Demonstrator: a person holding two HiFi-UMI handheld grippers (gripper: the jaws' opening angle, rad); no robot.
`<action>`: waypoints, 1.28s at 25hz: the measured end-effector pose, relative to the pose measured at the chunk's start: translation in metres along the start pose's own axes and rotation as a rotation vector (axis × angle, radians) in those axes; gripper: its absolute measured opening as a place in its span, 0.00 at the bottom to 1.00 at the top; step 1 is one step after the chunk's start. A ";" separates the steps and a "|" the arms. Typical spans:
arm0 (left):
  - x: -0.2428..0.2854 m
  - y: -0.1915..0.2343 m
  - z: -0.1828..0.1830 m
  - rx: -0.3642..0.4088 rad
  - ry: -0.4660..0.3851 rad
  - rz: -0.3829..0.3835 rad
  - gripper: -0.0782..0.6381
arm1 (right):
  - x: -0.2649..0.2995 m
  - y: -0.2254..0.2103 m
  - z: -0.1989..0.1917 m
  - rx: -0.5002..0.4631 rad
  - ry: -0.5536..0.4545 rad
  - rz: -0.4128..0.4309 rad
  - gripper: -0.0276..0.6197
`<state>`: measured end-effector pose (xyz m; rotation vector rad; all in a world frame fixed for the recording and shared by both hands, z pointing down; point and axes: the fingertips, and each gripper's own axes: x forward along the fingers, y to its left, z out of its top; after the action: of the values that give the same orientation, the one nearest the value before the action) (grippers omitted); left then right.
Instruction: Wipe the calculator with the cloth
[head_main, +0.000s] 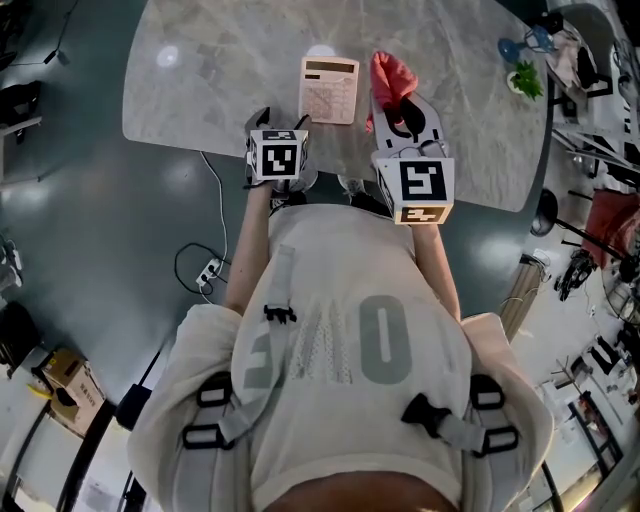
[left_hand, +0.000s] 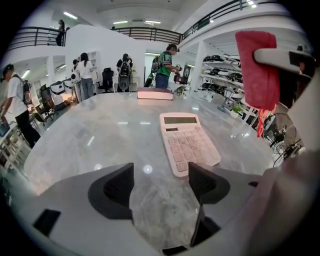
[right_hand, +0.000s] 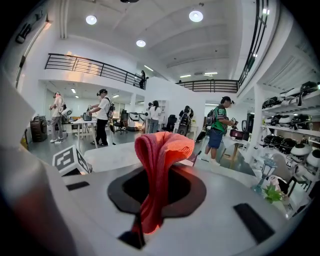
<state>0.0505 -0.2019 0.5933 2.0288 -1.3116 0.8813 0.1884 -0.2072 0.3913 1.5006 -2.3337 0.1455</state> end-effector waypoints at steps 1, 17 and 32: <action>0.002 0.000 -0.002 0.000 0.008 0.000 0.57 | 0.000 0.000 -0.001 0.000 0.002 0.000 0.13; 0.013 0.003 -0.012 -0.028 0.056 -0.031 0.57 | 0.007 -0.008 -0.005 -0.031 0.034 -0.017 0.13; 0.013 0.004 -0.013 -0.042 0.070 -0.054 0.57 | 0.079 0.002 -0.055 -0.744 0.409 0.221 0.13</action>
<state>0.0478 -0.2012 0.6121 1.9741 -1.2219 0.8851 0.1708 -0.2593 0.4710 0.7627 -1.8943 -0.3036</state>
